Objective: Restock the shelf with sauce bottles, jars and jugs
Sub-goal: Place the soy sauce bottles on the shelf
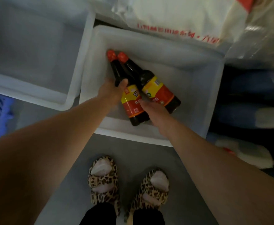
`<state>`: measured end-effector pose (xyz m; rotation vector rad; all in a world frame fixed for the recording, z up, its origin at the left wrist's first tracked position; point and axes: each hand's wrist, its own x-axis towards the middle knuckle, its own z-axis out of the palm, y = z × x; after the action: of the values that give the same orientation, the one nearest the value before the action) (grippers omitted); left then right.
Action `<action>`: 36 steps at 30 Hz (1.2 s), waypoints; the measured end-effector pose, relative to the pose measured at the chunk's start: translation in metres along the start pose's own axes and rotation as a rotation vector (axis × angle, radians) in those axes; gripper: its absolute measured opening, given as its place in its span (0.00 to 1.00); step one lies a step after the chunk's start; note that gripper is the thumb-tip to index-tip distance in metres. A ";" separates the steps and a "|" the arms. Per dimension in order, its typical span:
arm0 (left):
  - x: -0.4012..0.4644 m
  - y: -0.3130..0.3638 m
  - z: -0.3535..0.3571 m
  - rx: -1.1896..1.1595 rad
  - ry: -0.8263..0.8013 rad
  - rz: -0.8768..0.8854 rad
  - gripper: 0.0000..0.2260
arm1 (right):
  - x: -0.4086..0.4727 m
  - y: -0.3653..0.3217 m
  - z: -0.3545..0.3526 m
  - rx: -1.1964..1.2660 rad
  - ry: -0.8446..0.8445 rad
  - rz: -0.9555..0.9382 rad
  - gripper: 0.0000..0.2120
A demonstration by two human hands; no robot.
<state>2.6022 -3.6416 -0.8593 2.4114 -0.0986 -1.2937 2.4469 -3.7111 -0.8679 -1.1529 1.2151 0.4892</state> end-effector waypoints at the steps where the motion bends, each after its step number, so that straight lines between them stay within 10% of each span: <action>1: 0.009 -0.001 0.005 -0.056 0.001 -0.011 0.24 | 0.006 0.004 0.004 0.032 -0.005 0.010 0.23; 13: 0.038 -0.014 0.022 -0.432 -0.067 -0.092 0.16 | 0.031 0.026 0.010 0.205 -0.047 -0.045 0.34; 28: -0.141 0.040 -0.082 -0.596 -0.274 -0.092 0.18 | -0.168 -0.034 -0.020 0.438 -0.264 0.118 0.10; 36: -0.277 0.097 -0.149 -0.527 -0.383 -0.067 0.24 | -0.326 -0.074 -0.024 0.501 -0.194 0.185 0.30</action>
<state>2.5777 -3.6152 -0.5321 1.7249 0.1965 -1.5659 2.3852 -3.6755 -0.5406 -0.5585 1.1909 0.3927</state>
